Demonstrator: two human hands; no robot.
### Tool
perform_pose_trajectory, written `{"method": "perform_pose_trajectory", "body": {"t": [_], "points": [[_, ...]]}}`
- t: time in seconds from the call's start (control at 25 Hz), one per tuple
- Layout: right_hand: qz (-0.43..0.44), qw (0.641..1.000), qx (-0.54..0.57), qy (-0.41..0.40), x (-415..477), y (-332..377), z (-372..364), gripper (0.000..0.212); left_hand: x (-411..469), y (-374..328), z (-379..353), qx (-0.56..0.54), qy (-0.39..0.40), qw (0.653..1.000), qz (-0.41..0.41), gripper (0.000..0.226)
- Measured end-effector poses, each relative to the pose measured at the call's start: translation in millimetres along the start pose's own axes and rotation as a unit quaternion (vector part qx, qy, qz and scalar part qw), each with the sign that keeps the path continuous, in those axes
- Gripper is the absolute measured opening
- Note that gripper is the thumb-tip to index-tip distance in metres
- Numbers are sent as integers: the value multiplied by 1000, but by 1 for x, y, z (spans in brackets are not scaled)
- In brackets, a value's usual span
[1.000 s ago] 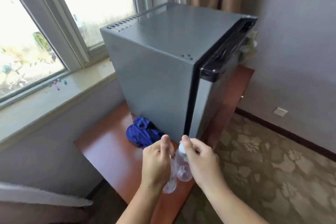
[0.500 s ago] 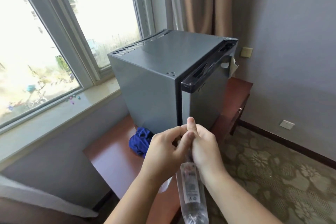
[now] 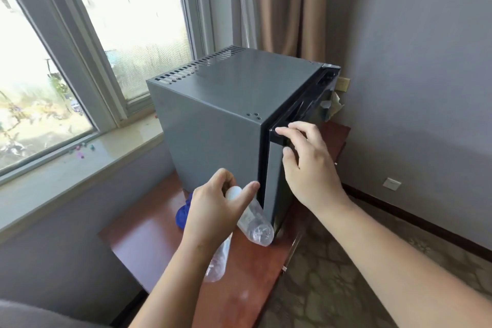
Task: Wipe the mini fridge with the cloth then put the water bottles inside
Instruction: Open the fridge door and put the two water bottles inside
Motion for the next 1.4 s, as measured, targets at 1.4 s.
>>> {"method": "perform_pose_trajectory", "body": {"t": [1.4], "points": [[-49, 996, -8, -71, -106, -245, 262, 32, -104, -155, -192, -25, -74, 994, 80, 35]]}}
Point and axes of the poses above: each hand's wrist, its own x-axis towards the middle knuckle, its own z-axis out of the back of the hand, y = z × x, the point moved 5 cm from there along x, towards the middle knuckle, and after that the axes turned 15 degrees about z, right-handed, at the moved point
